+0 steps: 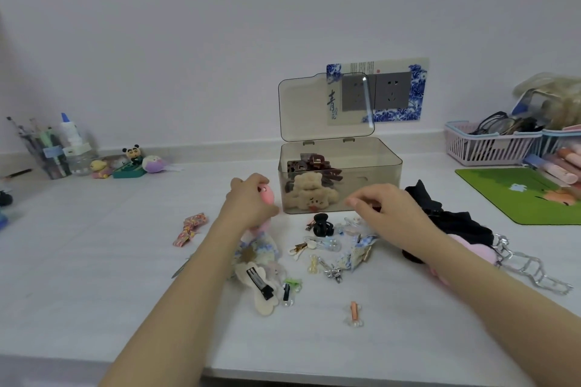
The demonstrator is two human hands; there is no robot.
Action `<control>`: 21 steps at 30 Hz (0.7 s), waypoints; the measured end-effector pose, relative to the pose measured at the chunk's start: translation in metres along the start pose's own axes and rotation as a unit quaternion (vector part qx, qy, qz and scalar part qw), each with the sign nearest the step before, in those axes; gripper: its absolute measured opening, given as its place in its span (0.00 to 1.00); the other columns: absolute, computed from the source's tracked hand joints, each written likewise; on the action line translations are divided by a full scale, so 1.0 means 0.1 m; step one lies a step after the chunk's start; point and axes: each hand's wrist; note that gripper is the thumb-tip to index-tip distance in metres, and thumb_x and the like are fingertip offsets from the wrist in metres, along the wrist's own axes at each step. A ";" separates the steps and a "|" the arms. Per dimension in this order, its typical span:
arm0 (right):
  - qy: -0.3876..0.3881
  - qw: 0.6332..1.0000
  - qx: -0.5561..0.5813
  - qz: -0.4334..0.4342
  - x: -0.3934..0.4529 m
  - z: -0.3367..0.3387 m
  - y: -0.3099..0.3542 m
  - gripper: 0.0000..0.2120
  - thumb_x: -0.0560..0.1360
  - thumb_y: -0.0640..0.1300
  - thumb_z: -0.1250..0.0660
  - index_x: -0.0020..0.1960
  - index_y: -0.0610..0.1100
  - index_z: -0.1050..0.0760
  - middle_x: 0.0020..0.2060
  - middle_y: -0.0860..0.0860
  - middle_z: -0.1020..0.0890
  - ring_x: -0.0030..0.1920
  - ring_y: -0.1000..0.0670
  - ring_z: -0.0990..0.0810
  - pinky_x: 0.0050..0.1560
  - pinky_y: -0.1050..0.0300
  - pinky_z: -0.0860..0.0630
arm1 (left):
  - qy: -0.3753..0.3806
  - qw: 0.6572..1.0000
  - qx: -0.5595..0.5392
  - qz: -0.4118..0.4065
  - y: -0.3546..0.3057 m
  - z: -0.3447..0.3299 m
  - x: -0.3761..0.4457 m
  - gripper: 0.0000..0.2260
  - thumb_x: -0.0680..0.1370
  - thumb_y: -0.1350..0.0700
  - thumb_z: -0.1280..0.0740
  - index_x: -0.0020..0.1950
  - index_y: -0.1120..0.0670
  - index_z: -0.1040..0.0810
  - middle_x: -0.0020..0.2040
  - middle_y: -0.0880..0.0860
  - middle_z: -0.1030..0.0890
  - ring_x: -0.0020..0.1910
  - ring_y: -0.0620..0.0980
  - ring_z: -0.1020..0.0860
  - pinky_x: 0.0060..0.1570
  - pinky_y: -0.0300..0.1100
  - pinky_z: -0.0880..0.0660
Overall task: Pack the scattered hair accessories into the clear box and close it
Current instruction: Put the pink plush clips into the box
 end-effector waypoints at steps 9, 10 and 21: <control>0.087 0.991 -0.053 -0.089 -0.42 0.65 -0.32 0.05 0.75 0.47 0.34 0.48 0.54 0.21 0.41 0.60 0.20 0.42 0.56 0.23 0.37 0.70 0.33 | 0.091 0.989 -0.059 -0.104 -0.47 -0.05 -0.40 0.22 0.69 0.52 0.26 0.59 0.43 0.31 0.59 0.52 0.32 0.49 0.49 0.24 0.48 0.41 0.26; 0.097 0.989 -0.051 -0.096 -0.51 0.68 -0.36 0.05 0.74 0.48 0.33 0.48 0.56 0.21 0.39 0.60 0.21 0.39 0.58 0.24 0.35 0.69 0.32 | 0.104 0.985 -0.075 -0.117 -0.51 -0.11 -0.43 0.24 0.66 0.50 0.26 0.58 0.42 0.31 0.62 0.51 0.31 0.52 0.49 0.23 0.54 0.43 0.24; 0.183 0.977 -0.056 -0.091 -0.90 0.81 -0.56 0.24 0.66 0.49 0.24 0.57 0.59 0.29 0.51 0.67 0.27 0.51 0.60 0.27 0.46 0.73 0.33 | 0.172 0.959 -0.161 -0.155 -0.84 -0.51 -0.63 0.22 0.70 0.44 0.27 0.62 0.40 0.30 0.60 0.51 0.29 0.50 0.49 0.22 0.44 0.37 0.23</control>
Point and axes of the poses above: each hand's wrist, its own x-axis towards the middle knuckle, its own z-axis out of the back of the hand, y = z × x
